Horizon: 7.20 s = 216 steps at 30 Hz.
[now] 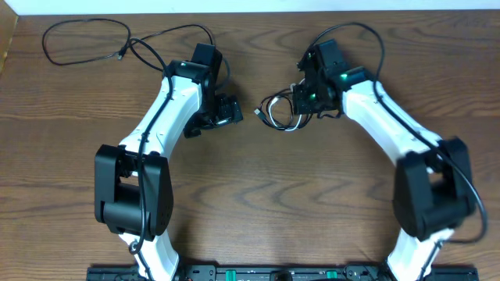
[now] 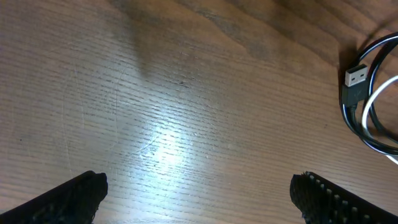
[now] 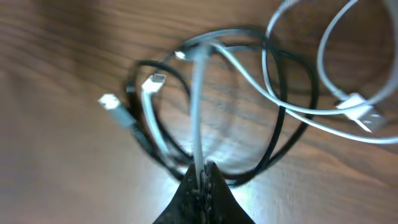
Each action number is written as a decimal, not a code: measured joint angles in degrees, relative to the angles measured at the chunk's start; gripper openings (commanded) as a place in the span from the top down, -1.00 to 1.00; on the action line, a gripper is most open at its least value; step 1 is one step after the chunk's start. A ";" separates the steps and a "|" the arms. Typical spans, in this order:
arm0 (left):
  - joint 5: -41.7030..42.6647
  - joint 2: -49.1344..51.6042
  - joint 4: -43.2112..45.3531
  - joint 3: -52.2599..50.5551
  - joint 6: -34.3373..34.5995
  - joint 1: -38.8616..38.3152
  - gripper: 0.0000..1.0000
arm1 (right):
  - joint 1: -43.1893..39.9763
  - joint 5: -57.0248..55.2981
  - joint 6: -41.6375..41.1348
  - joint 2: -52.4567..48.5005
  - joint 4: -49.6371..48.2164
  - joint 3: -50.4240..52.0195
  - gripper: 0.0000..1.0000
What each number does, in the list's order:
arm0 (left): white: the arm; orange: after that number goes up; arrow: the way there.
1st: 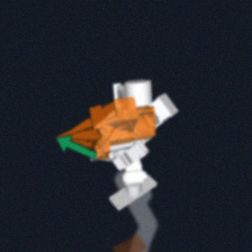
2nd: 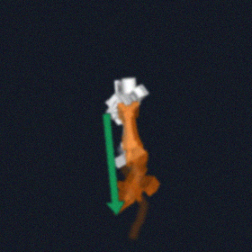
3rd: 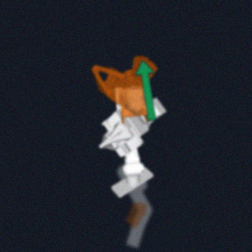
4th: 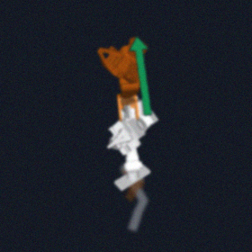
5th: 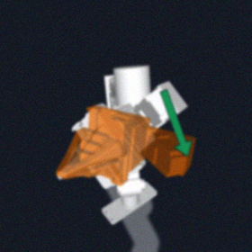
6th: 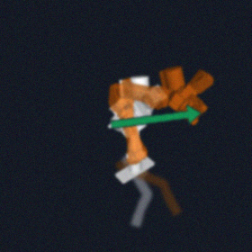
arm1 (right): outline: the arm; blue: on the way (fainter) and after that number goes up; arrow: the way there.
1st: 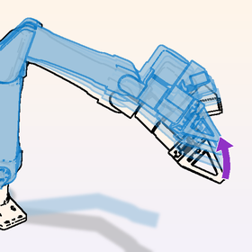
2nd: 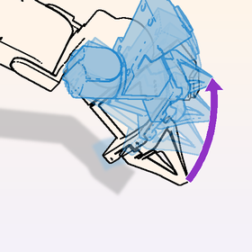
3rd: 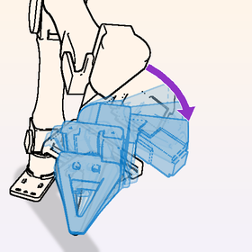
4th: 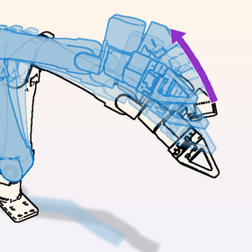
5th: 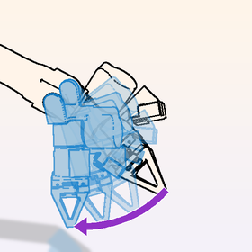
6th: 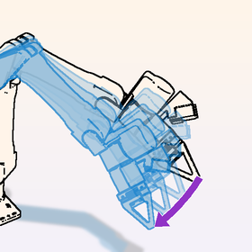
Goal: Untangle cables
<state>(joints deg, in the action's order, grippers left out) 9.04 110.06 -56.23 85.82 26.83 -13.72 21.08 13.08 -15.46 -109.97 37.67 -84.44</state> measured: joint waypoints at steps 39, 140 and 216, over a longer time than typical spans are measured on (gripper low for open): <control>-0.02 0.02 -0.13 0.00 0.09 0.00 -0.99 | -0.26 -39.82 -2.91 56.02 -17.51 -4.00 0.97; -0.20 0.00 -0.15 0.00 0.17 0.00 -0.99 | -3.98 -1.11 -13.57 10.56 22.91 16.57 -0.98; -0.22 0.00 -0.15 0.00 0.17 0.00 -0.99 | -9.44 -26.34 -15.72 25.83 41.46 -7.96 -0.46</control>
<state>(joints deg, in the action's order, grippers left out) 8.82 110.06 -56.38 85.82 27.00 -13.72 11.64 -13.26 -31.18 -84.14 79.13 -92.40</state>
